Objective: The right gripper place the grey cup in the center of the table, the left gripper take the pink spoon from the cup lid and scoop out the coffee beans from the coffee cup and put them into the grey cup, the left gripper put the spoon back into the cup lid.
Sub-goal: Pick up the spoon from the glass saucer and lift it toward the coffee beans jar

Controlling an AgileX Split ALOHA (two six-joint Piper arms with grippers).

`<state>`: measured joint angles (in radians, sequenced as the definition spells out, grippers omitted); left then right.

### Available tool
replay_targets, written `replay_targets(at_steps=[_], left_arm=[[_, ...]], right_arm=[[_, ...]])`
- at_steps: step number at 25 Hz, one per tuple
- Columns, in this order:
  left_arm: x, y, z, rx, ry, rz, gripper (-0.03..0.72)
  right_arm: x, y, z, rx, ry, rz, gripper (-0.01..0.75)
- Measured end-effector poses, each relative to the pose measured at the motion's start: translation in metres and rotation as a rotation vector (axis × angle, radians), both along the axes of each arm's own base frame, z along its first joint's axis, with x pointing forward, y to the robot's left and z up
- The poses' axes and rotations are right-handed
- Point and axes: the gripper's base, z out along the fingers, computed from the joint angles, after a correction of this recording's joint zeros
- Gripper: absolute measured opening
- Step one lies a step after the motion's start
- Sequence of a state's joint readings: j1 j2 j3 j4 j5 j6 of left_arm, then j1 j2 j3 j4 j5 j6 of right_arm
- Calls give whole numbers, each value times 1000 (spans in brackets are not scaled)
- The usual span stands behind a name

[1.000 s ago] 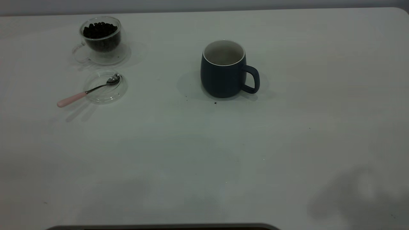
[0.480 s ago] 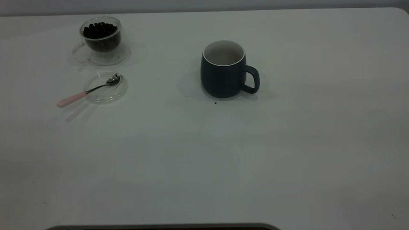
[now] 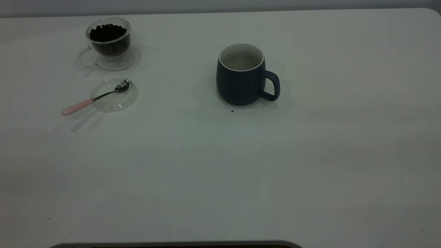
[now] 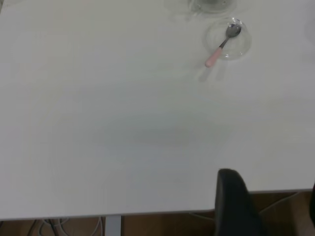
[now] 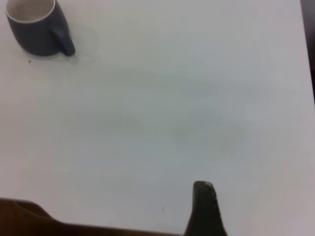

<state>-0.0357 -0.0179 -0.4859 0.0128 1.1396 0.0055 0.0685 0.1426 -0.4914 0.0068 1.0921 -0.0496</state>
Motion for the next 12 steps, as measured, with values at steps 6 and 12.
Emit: replay_targets(at_steps=[6, 12], left_arm=[[0, 0, 0, 1, 0, -1, 425], [0, 0, 0, 1, 0, -1, 425]], right_arm=[[-6, 0, -1, -7, -33, 1, 590], [-12, 0, -3, -2, -41, -26, 590]])
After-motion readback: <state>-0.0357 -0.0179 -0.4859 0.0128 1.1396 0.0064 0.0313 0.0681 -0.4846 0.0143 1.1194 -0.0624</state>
